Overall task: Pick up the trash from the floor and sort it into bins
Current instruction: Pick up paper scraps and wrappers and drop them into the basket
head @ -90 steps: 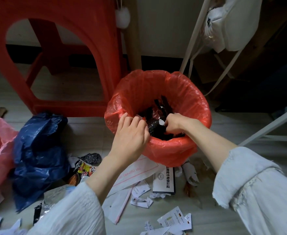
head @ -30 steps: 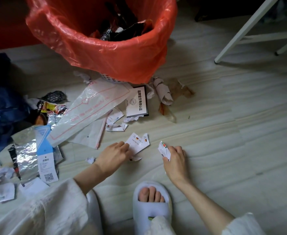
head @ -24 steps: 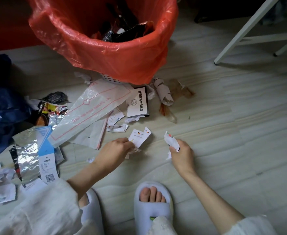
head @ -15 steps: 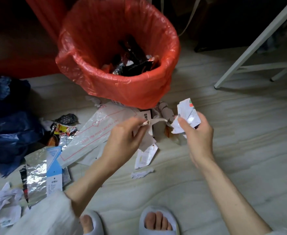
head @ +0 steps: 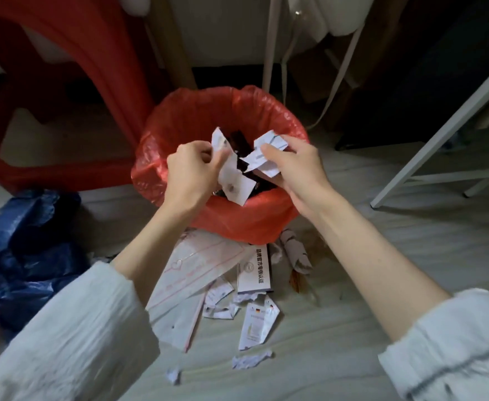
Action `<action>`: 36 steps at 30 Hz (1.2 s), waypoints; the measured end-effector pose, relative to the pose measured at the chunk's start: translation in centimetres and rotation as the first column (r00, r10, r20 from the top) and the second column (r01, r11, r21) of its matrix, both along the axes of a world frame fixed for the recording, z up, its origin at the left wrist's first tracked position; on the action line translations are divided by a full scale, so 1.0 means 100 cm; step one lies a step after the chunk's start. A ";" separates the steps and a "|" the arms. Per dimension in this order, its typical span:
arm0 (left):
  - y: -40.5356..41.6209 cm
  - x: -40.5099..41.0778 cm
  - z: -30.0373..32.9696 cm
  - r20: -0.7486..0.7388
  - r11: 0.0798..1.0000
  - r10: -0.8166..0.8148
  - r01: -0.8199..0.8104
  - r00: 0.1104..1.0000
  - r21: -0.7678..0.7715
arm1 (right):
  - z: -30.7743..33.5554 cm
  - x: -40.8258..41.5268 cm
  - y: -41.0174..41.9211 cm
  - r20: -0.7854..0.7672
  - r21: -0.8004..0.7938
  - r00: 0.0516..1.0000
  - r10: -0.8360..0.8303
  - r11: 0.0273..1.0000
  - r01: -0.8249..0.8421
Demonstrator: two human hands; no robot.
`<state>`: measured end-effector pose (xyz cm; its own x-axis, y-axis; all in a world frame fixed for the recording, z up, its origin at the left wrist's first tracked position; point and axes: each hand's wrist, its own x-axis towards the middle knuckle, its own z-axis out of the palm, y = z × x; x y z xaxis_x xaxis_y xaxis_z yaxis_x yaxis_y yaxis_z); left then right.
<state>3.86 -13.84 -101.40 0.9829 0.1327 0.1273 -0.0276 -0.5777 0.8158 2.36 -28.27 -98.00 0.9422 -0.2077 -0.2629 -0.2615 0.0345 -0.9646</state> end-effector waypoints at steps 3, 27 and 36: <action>-0.002 -0.004 -0.003 -0.023 0.998 0.036 -0.035 0.999 0.051 | 0.000 -0.008 -0.001 -0.039 0.119 0.999 0.012 0.993 -0.007; -0.028 -0.196 -0.213 -0.566 0.181 -0.628 0.807 0.535 0.562 | -0.234 -0.140 -0.090 -0.460 -0.843 0.876 0.147 0.238 -0.483; 0.020 -0.211 -0.219 -0.256 0.398 -0.693 0.653 0.674 0.644 | -0.253 -0.203 -0.068 -0.372 -0.910 0.842 0.389 0.027 -0.414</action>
